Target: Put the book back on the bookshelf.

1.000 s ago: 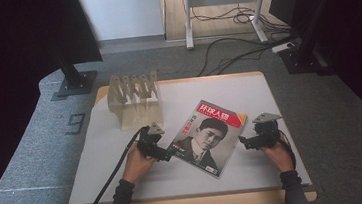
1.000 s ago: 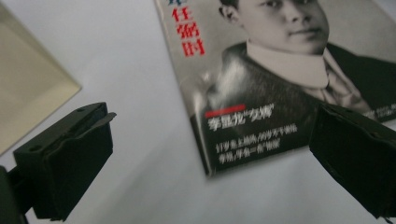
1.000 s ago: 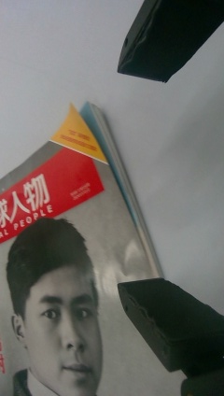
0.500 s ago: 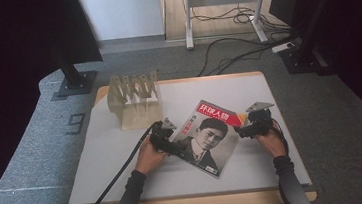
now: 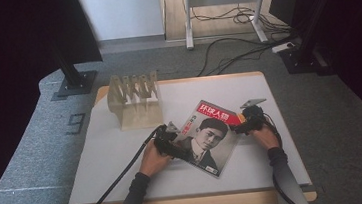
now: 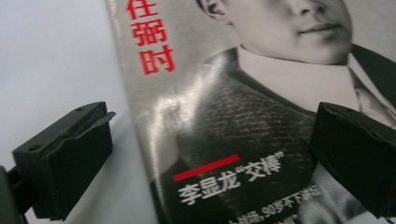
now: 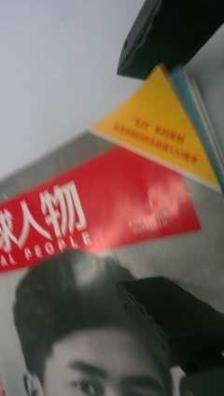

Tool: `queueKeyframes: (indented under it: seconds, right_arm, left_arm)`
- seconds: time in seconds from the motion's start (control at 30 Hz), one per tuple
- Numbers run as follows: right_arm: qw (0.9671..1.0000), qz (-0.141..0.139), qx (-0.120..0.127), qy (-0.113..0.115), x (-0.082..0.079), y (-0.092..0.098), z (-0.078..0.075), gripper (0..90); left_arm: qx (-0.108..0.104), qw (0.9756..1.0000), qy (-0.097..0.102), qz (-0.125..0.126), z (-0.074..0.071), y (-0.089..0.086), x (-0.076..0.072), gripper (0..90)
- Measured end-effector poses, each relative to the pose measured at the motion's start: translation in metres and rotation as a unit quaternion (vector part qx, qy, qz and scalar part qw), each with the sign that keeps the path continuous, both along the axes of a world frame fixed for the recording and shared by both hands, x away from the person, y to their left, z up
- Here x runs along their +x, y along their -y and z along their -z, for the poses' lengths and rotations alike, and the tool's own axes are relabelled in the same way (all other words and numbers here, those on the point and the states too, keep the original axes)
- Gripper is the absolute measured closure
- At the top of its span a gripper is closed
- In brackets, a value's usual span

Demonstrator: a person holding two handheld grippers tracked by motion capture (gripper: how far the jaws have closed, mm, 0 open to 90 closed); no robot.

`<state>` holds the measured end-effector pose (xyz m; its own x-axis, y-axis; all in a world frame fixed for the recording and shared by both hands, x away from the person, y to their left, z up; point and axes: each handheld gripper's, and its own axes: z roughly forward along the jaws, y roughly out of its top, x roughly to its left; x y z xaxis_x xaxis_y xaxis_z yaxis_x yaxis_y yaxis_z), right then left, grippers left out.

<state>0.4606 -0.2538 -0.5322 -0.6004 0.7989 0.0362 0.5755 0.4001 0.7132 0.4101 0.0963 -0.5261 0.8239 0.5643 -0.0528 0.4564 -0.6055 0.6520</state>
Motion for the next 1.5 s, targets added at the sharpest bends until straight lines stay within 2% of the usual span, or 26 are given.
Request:
queueKeyframes:
  seconds: [0.03,0.1,0.3,0.6,0.7,0.8,0.83,0.87,0.97,1.0,1.1,1.17,1.23,1.33,1.37,1.43,1.5]
  right_arm:
    - [0.9999,-0.004,0.008,0.005,-0.002,0.000,0.002,0.4]
    - [0.9999,-0.003,0.009,0.003,-0.003,0.000,0.002,0.6]
    - [0.9999,-0.003,0.008,0.007,-0.009,-0.001,0.002,0.7]
    - [0.9998,-0.018,0.007,0.010,-0.026,-0.008,0.002,0.7]
    - [0.9997,-0.021,0.003,0.012,-0.035,-0.012,0.001,0.9]
    - [0.9996,-0.024,0.000,0.016,-0.044,-0.017,0.001,1.2]
    - [0.9994,-0.028,-0.003,0.019,-0.049,-0.020,0.001,0.9]
    - [0.9994,-0.028,-0.003,0.019,-0.049,-0.020,0.001,0.9]
    - [0.9987,-0.038,-0.018,0.029,-0.062,-0.027,-0.001,0.7]
    - [0.9984,-0.040,-0.021,0.032,-0.064,-0.029,-0.001,0.5]
    - [0.9981,-0.043,-0.028,0.035,-0.067,-0.032,-0.002,0.0]
    - [0.9982,-0.042,-0.030,0.030,-0.066,-0.029,-0.003,0.0]
    - [0.9986,-0.029,-0.036,0.026,-0.067,-0.025,-0.005,0.0]
    - [0.9987,-0.016,-0.038,0.030,-0.070,-0.019,-0.009,0.0]
    - [0.9993,-0.004,-0.026,0.026,-0.074,-0.013,-0.012,0.3]
    - [0.9995,0.001,-0.021,0.023,-0.077,-0.010,-0.012,0.9]
    - [0.9999,-0.006,-0.007,0.010,-0.083,-0.009,-0.011,3.4]
  left_arm:
    - [0.000,1.0000,0.000,0.003,0.000,0.001,-0.001,0.0]
    - [0.002,0.9999,-0.001,0.013,0.000,0.002,-0.004,0.0]
    - [0.003,0.9999,0.000,0.010,0.000,0.003,-0.011,0.0]
    - [0.011,0.9998,-0.008,0.011,-0.002,-0.004,-0.034,0.0]
    - [0.018,0.9997,-0.011,0.015,-0.003,-0.008,-0.043,0.0]
    - [0.016,0.9997,-0.011,0.015,-0.003,-0.011,-0.051,0.0]
    - [0.015,0.9997,-0.011,0.016,-0.003,-0.014,-0.058,0.0]
    - [0.015,0.9997,-0.011,0.016,-0.003,-0.014,-0.058,0.0]
    - [0.014,0.9997,-0.009,0.016,-0.003,-0.018,-0.068,0.0]
    - [0.011,0.9998,-0.008,0.015,-0.002,-0.020,-0.074,0.0]
    - [0.008,0.9999,-0.007,0.013,-0.002,-0.022,-0.081,0.0]
    - [0.007,0.9999,-0.007,0.012,-0.002,-0.022,-0.083,0.0]
    - [0.004,0.9999,-0.008,0.013,-0.002,-0.023,-0.087,0.0]
    - [0.001,0.9999,-0.009,0.013,-0.002,-0.023,-0.089,0.0]
    - [0.001,0.9998,-0.012,0.014,-0.002,-0.023,-0.092,0.0]
    - [-0.001,0.9998,-0.013,0.014,-0.002,-0.022,-0.093,0.0]
    - [0.000,0.9998,-0.013,0.017,-0.002,-0.020,-0.098,0.0]
